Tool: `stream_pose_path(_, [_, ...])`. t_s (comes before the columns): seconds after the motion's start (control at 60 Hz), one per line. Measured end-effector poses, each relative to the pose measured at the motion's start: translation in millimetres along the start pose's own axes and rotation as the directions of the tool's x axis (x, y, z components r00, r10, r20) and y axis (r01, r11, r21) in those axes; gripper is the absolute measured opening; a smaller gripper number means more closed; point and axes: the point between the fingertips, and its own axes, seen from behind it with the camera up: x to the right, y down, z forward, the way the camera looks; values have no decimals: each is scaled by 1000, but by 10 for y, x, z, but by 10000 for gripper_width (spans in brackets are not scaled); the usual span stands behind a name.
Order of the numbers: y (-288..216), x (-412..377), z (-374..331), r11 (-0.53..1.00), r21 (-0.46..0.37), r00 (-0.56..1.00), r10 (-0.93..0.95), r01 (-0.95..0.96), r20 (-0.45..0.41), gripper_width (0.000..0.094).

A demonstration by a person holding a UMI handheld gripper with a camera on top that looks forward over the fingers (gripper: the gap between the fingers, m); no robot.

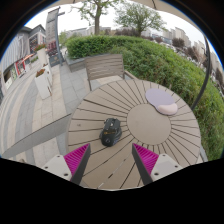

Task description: Arrange mouse

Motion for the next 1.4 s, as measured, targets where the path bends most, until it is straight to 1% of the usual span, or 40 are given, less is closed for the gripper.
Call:
stream_pose_path(0.233, [20, -108, 521, 999, 23, 999, 35, -34, -39, 856])
stream_pose_path(0.25, [73, -139, 451, 999, 23, 998, 37, -36, -44, 856])
stream_pose_path(0.267, [32, -108, 590, 999, 23, 998, 40, -39, -46, 856])
stream_pose_path(0.35, [-6, -74, 839, 998, 30, 997, 56, -55, -51, 857])
stream_pose_path(0.367, [23, -143, 731, 998, 29, 997, 59, -57, -56, 856])
stream_pose_path(0.467, [-19, -79, 1045, 996, 36, 995, 81, -79, -59, 860])
stream_pose_path(0.683, [-90, 11, 1475, 995, 30, 990, 102, -100, -93, 861])
stream_pose_path(0.817, [-79, 83, 1724, 995, 2, 988, 103, -104, -116, 859])
stream_pose_path(0.967, [-157, 112, 1823, 995, 3, 988, 101, -101, -121, 855])
stream_pose_path(1.0, [-168, 103, 1836, 994, 4, 988, 105, -105, -117, 844])
stream_pose_path(1.05, [-163, 79, 1844, 994, 1, 987, 113, -114, -110, 787])
stream_pose_path(1.083, [-149, 108, 1844, 993, 0, 986, 113, -114, -120, 714])
stream_pose_path(1.117, [-156, 123, 1834, 994, 5, 986, 106, -106, -130, 614])
stream_pose_path(1.133, [-163, 135, 1834, 995, 4, 987, 98, -98, -130, 604])
stream_pose_path(1.183, [-171, 113, 1828, 997, -2, 990, 73, -74, -120, 522])
stream_pose_path(1.217, [-176, 117, 1810, 997, -9, 990, 69, -70, -120, 488])
stream_pose_path(1.267, [-192, 125, 1799, 998, -18, 992, 57, -60, -114, 487])
stream_pose_path(1.4, [-384, 174, 1563, 999, -10, 995, 49, -50, -82, 488])
